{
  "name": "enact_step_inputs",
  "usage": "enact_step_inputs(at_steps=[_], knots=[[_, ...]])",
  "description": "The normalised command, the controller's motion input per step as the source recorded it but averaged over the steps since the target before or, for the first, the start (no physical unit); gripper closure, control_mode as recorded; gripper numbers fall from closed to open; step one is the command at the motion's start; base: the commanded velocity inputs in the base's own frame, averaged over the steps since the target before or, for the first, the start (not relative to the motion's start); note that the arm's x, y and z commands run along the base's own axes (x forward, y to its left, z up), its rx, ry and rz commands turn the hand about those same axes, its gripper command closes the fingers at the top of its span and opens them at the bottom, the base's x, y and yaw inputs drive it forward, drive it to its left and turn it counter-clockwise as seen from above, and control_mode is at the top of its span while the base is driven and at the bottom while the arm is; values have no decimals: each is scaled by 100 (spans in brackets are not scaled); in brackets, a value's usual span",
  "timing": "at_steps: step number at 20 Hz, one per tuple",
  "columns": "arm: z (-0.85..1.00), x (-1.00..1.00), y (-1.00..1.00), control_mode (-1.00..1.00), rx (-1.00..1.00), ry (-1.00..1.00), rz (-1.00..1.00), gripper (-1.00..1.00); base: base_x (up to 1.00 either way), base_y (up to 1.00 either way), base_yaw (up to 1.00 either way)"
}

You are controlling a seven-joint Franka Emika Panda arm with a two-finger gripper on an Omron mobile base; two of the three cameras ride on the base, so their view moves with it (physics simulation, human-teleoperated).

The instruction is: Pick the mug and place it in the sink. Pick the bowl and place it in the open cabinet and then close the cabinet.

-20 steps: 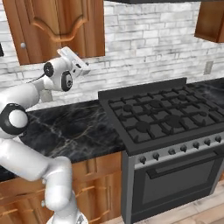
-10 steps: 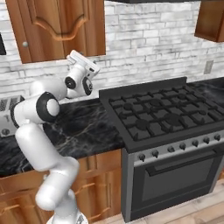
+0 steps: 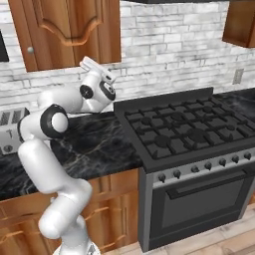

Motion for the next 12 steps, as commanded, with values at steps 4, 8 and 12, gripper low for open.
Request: enact_step_inputs(at_steps=[4,8,12], knots=[[32,28,0,-100,0,31,-15,-100,0,0,0],[40,29,0,-100,4,36,-17,-100,0,0,0],[16,60,69,-100,-1,26,-25,-100,0,0,0]])
